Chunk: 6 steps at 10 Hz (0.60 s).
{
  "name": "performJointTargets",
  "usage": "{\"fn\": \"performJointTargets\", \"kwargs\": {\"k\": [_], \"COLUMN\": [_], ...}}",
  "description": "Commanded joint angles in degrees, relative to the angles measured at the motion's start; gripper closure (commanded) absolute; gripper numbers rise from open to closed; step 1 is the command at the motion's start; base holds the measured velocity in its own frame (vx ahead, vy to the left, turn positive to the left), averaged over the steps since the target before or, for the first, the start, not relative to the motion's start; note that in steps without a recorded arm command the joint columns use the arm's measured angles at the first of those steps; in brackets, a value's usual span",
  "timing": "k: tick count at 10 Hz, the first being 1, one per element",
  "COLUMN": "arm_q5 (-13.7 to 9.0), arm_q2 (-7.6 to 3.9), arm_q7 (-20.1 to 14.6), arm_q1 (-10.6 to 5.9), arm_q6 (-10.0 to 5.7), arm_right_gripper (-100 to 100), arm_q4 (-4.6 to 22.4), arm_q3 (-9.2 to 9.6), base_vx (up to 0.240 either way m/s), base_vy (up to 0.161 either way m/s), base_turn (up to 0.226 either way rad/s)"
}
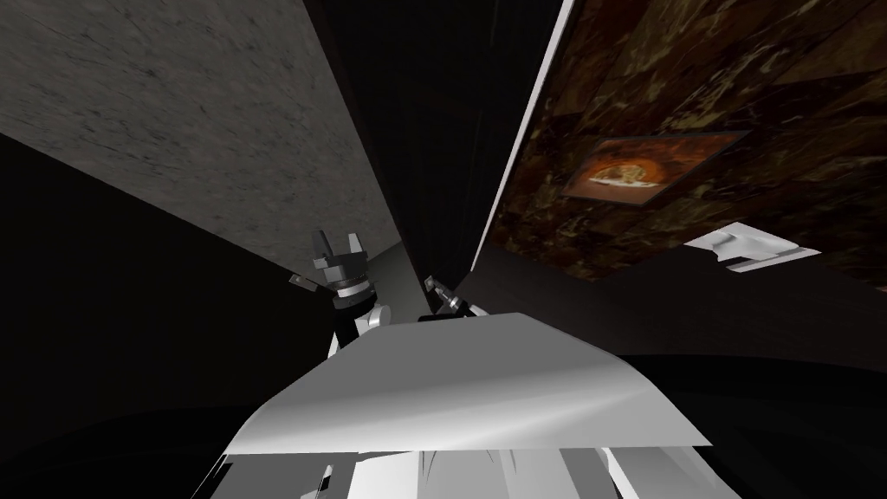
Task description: Push the door open
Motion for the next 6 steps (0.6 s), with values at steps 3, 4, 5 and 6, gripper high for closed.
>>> {"fn": "performJointTargets", "kwargs": {"k": [3,4,5,6], "arm_q5": [-0.02,-0.02,-0.02,-0.02], "arm_q2": [0.43,0.43,0.43,0.43], "arm_q7": [0.24,0.24,0.24,0.24], "arm_q1": [-0.09,-0.09,-0.09,-0.09], "arm_q6": [0.08,0.08,0.08,0.08], "arm_right_gripper": [-100,100,100,100], "arm_q4": [0.3,0.3,0.3,0.3], "arm_q3": [-0.33,-0.33,-0.33,-0.33], "base_vx": [0.106,-0.007,-0.024,-0.022], "base_vy": [0.113,-0.007,-0.027,-0.023], "base_turn": [0.016,-0.003,-0.003,0.005]}}
